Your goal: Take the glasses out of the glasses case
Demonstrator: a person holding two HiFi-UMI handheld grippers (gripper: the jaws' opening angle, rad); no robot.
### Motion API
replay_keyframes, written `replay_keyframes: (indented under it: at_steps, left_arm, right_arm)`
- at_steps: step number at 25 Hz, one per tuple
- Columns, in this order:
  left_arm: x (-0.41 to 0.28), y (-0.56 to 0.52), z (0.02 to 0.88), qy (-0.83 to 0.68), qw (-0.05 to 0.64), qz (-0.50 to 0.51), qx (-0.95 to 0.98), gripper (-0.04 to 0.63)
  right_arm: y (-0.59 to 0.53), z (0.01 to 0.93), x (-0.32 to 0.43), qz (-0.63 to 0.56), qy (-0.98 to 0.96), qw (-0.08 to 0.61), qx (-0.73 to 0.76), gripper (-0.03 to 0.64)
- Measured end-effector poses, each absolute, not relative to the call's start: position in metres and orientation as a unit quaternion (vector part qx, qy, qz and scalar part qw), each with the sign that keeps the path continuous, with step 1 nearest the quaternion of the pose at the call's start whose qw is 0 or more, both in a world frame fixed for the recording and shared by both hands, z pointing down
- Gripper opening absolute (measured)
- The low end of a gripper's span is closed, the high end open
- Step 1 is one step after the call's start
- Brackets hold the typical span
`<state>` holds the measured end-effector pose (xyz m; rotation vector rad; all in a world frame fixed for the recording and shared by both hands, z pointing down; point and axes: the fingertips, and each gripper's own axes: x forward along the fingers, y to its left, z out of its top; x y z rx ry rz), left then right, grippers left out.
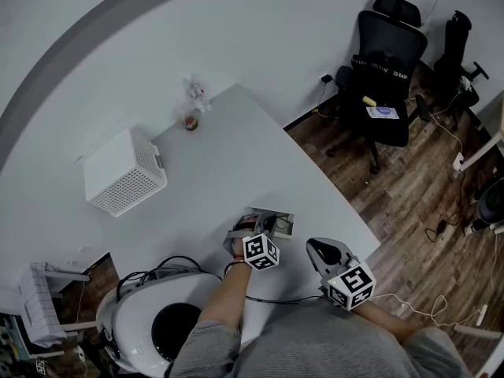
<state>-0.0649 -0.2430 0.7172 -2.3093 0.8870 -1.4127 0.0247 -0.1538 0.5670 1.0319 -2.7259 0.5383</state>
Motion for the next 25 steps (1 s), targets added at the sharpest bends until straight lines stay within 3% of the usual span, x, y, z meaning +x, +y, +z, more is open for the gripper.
replay_keyframes:
  at_steps: [7, 14, 25]
  left_arm:
    - [-0.061, -0.249, 0.682, 0.373, 0.1, -0.406, -0.828, 0.032]
    - [-0.067, -0.257, 0.623, 0.458, 0.018, -0.24, -0.856, 0.032]
    - [-0.061, -0.258, 0.58, 0.48, 0.024, -0.172, -0.86, 0.031]
  right_arm:
    - [-0.155, 0.563, 0.028, 0.177, -0.915, 0.082, 0.354, 0.017]
    - [-0.157, 0.556, 0.033, 0.174, -0.912, 0.073, 0.364, 0.017]
    - [-0.156, 0.553, 0.034, 0.17, -0.913, 0.067, 0.364, 0.017]
